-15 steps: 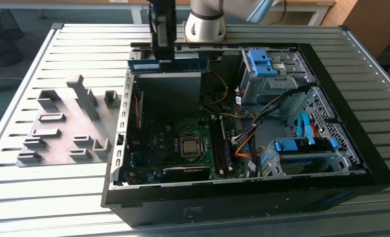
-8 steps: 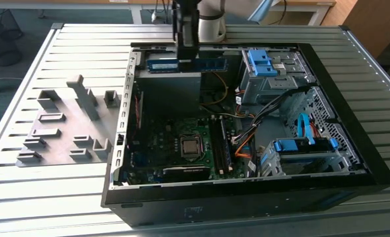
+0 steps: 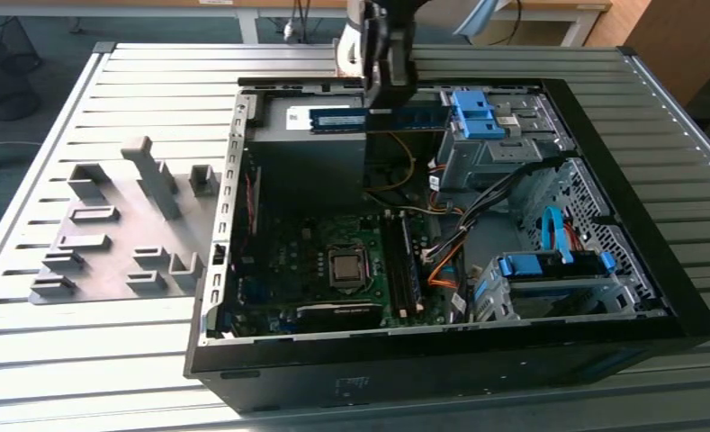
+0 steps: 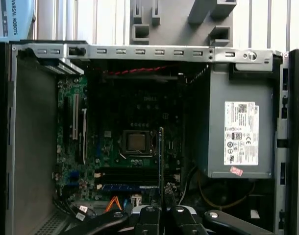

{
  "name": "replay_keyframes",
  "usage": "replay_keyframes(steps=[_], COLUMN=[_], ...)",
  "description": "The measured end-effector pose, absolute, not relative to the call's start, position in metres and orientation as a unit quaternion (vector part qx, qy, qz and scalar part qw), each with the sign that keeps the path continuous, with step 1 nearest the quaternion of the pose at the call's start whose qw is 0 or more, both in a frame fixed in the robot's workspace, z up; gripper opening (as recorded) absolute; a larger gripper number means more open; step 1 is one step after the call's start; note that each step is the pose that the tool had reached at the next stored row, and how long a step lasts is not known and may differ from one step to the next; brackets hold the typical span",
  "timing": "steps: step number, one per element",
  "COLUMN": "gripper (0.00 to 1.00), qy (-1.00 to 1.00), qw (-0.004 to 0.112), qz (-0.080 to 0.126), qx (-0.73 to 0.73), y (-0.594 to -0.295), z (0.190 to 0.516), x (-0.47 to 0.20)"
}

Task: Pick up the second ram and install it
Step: 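Pick up the second ram and move it above second insertion slot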

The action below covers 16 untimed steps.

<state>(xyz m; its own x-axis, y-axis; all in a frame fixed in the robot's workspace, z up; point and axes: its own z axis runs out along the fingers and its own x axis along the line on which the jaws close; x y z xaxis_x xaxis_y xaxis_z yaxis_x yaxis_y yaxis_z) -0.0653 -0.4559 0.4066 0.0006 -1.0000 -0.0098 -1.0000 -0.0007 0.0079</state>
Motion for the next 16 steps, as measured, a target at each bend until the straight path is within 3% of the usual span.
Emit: replay_keyframes(steps=[16], gripper=[0.14], qy=[0.707], qw=[0.001], qz=[0.006], qx=[-0.707], y=[-0.4559], z=[0.4064], x=[-0.0516])
